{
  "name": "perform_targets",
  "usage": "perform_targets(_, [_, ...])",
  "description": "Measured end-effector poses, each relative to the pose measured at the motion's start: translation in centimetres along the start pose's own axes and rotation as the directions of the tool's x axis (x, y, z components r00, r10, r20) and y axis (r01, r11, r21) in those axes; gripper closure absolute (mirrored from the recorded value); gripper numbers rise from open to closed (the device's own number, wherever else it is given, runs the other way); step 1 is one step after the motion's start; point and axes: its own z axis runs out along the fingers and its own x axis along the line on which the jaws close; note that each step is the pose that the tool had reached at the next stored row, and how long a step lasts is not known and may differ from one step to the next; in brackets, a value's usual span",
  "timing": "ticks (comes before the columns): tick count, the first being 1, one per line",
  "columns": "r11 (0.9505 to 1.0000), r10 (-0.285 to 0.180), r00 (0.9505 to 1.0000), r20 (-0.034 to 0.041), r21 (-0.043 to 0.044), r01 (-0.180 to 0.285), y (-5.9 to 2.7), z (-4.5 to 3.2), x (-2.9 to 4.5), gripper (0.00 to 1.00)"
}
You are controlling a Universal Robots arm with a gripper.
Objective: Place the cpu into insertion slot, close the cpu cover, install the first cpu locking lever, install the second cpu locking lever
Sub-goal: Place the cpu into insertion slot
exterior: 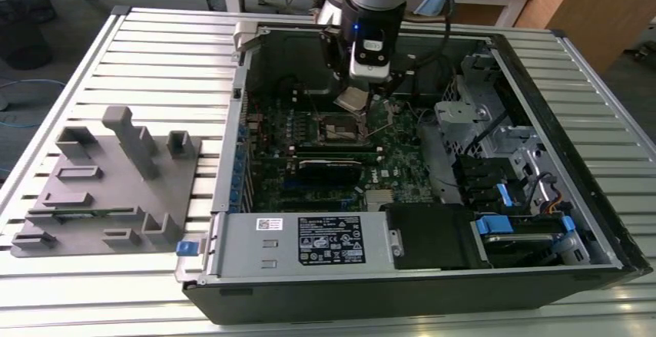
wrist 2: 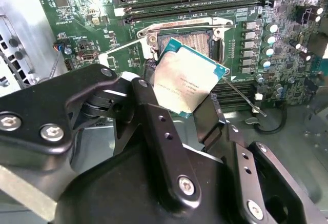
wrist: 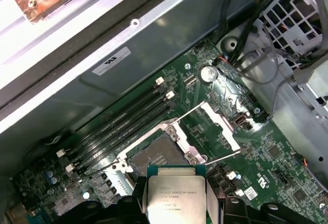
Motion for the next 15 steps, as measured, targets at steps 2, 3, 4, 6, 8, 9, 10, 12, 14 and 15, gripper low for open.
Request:
perform_targets(2, [0.9994, 0.033, 0.9994, 0.0027, -0.0005, -0.033, 0.00, 0.03, 0.00, 0.46])
perform_targets(3, [0.9987, 0.050, 0.9987, 0.0041, -0.0007, -0.050, 0.00, 0.04, 0.00, 0.46])
perform_targets(4, [0.9977, 0.068, 0.9977, 0.0055, -0.0011, -0.068, 0.00, 0.06, 0.00, 0.46])
perform_targets(6, [0.9946, 0.104, 0.9946, 0.0084, -0.0019, -0.104, -0.01, 0.10, 0.00, 0.46])
perform_targets(8, [0.9900, 0.141, 0.9899, 0.0113, -0.0029, -0.141, -0.01, 0.14, 0.00, 0.46])
perform_targets(9, [0.9873, 0.159, 0.9873, 0.0127, -0.0032, -0.159, -0.01, 0.16, 0.00, 0.46])
perform_targets(10, [0.9843, 0.176, 0.9842, 0.0141, -0.0038, -0.176, -0.02, 0.18, -0.01, 0.46])
perform_targets(12, [0.9775, 0.211, 0.9774, 0.0168, -0.0049, -0.211, -0.02, 0.22, -0.01, 0.46])
perform_targets(14, [0.9693, 0.246, 0.9691, 0.0195, -0.0060, -0.246, -0.02, 0.26, -0.01, 0.46])
perform_targets(15, [0.9643, 0.265, 0.9641, 0.0210, -0.0067, -0.265, -0.02, 0.28, -0.01, 0.46])
